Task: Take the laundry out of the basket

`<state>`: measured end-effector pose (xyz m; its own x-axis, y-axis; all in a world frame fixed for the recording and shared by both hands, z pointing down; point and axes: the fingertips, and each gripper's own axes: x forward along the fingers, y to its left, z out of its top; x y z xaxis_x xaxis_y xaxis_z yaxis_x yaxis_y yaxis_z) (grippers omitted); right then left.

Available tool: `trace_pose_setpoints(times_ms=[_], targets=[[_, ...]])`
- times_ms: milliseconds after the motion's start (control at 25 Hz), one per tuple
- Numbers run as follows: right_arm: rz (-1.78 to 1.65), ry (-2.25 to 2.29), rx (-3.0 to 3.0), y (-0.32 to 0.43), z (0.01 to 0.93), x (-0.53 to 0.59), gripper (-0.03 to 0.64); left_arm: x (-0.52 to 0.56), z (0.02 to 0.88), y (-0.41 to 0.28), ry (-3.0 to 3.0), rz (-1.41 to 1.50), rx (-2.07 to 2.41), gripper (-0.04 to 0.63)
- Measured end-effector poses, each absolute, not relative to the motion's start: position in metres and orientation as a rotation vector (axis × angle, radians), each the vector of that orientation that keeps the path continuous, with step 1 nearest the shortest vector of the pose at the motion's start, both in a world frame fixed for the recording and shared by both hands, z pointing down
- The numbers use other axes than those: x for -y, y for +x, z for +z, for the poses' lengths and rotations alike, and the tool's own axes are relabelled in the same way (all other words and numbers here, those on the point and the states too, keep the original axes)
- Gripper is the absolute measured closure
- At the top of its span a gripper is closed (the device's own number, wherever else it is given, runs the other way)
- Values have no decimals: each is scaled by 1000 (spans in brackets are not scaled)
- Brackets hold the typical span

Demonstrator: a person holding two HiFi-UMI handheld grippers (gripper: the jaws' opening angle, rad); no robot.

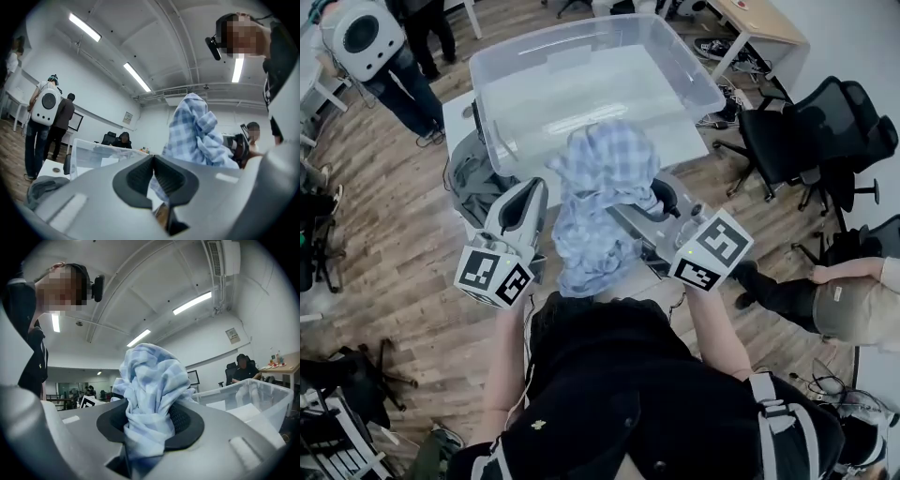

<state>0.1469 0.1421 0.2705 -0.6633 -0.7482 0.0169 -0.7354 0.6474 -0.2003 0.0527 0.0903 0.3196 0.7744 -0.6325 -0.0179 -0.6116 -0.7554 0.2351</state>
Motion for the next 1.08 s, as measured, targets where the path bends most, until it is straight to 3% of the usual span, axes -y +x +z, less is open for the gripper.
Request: trace_pose_setpoints(times_ms=[600,1080], targets=[[-187,-1306,-2824,221,322,-227,462,-221,327,150,2813,-87,1078,588],[-167,-1277,-2818,250,322,-255,462,-255,317,183,2831,-70,1103,588]])
